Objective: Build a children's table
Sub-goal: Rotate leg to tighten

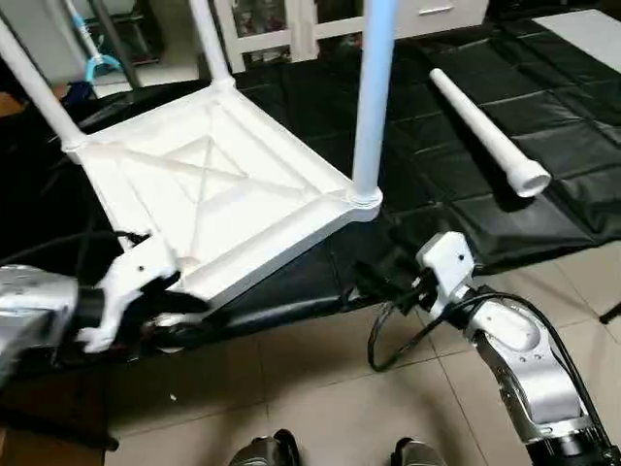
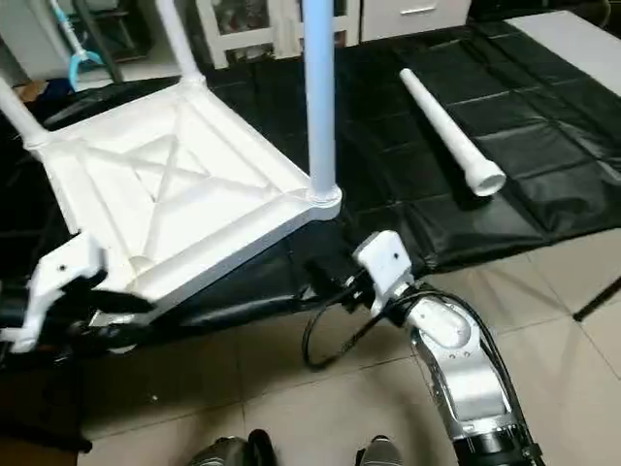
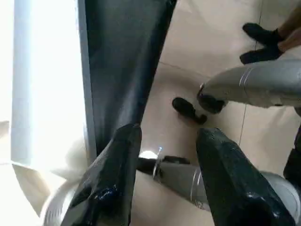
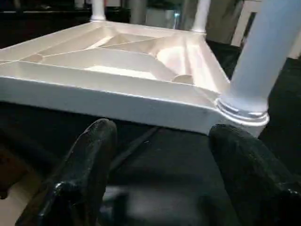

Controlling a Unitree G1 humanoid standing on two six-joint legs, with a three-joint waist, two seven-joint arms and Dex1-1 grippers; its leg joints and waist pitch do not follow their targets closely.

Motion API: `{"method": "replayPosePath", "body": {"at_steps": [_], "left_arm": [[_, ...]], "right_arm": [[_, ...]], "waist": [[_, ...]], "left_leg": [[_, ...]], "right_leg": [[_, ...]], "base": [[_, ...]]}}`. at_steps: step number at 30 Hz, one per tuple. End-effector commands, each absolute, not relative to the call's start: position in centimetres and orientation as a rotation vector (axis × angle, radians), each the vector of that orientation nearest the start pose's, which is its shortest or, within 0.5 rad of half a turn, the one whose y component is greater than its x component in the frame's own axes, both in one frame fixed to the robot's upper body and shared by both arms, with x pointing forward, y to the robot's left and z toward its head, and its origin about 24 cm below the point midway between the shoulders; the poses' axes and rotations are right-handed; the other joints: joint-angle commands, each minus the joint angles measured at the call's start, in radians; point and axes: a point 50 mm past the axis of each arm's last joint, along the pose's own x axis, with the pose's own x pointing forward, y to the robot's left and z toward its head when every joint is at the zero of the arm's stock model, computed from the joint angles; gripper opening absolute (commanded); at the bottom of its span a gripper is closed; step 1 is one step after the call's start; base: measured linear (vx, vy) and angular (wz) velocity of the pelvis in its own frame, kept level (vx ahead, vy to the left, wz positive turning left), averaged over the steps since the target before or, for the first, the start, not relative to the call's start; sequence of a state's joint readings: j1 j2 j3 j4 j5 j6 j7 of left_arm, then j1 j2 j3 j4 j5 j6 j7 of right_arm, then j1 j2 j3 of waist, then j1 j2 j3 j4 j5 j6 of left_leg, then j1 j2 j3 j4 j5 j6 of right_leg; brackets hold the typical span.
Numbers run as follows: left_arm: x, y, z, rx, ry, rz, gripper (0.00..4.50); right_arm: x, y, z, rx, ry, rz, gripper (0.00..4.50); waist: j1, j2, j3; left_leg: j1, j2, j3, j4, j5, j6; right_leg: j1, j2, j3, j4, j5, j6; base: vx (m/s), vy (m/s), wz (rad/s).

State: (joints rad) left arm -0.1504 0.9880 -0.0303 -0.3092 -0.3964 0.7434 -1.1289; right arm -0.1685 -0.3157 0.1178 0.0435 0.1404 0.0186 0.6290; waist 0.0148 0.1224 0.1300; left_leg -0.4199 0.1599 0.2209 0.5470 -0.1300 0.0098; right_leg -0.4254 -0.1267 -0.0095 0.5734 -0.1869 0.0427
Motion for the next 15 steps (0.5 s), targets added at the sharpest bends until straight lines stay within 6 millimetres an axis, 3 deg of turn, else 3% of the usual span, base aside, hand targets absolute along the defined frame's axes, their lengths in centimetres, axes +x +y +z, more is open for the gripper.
{"method": "replayPosePath", "body": {"at_steps": [1,3,6,10,12,14,15], "left_arm": [[22.8,24.2,12.8,0.411,0.726,-1.028,2.18],[23.1,24.9,12.4,0.442,0.743,-0.978,2.18],[23.8,25.5,12.3,0.484,0.735,-0.916,2.18],[24.0,25.6,11.9,0.517,0.751,-0.896,2.18],[24.1,25.5,11.6,0.538,0.77,-0.892,2.18],[24.0,25.5,11.3,0.549,0.793,-0.895,2.18],[24.0,25.5,11.0,0.56,0.805,-0.899,2.18]], "right_arm": [[26.9,-14.0,7.4,-0.2,-0.044,0.792,3.44],[26.8,-13.9,7.4,-0.197,-0.045,0.805,3.44],[26.6,-13.9,7.4,-0.198,-0.043,0.818,3.44],[26.6,-13.8,7.4,-0.201,-0.043,0.828,3.44],[26.6,-13.8,7.4,-0.202,-0.044,0.829,3.44],[26.6,-13.8,7.5,-0.204,-0.045,0.83,3.44],[26.7,-13.8,7.5,-0.204,-0.045,0.831,3.44]], "waist": [[-0.005,0.001,-0.047],[-0.01,-0.002,-0.045],[-0.013,0.001,-0.046],[-0.015,0.005,-0.046],[-0.014,0.001,-0.046],[-0.014,0.002,-0.043],[-0.014,0.004,-0.039]], "left_leg": [[0.07,0.045,-0.052,-0.099,-0.746,-0.127],[0.065,0.044,-0.053,-0.1,-0.752,-0.122],[0.07,0.044,-0.054,-0.099,-0.764,-0.123],[0.07,0.047,-0.055,-0.116,-0.822,-0.131],[0.073,0.044,-0.051,-0.116,-0.815,-0.127],[0.076,0.043,-0.047,-0.122,-0.824,-0.123],[0.07,0.045,-0.043,-0.138,-0.844,-0.122]], "right_leg": [[-0.008,0.005,0.001,-0.089,-0.558,-0.076],[-0.006,0.006,-0.001,-0.089,-0.559,-0.071],[-0.007,0.005,-0.003,-0.093,-0.588,-0.067],[0.002,0.016,-0.016,-0.087,-0.553,-0.077],[0.001,0.014,-0.016,-0.094,-0.568,-0.077],[0.003,0.019,-0.024,-0.101,-0.595,-0.071],[0.013,0.029,-0.037,-0.097,-0.605,-0.068]], "base": [[0.0,0.0,0.0],[0.0,0.0,0.0],[0.0,0.0,0.0],[0.0,0.0,0.0],[-0.03,0.005,-0.06],[-0.03,-0.002,-0.04],[-0.063,-0.014,-0.1]]}}
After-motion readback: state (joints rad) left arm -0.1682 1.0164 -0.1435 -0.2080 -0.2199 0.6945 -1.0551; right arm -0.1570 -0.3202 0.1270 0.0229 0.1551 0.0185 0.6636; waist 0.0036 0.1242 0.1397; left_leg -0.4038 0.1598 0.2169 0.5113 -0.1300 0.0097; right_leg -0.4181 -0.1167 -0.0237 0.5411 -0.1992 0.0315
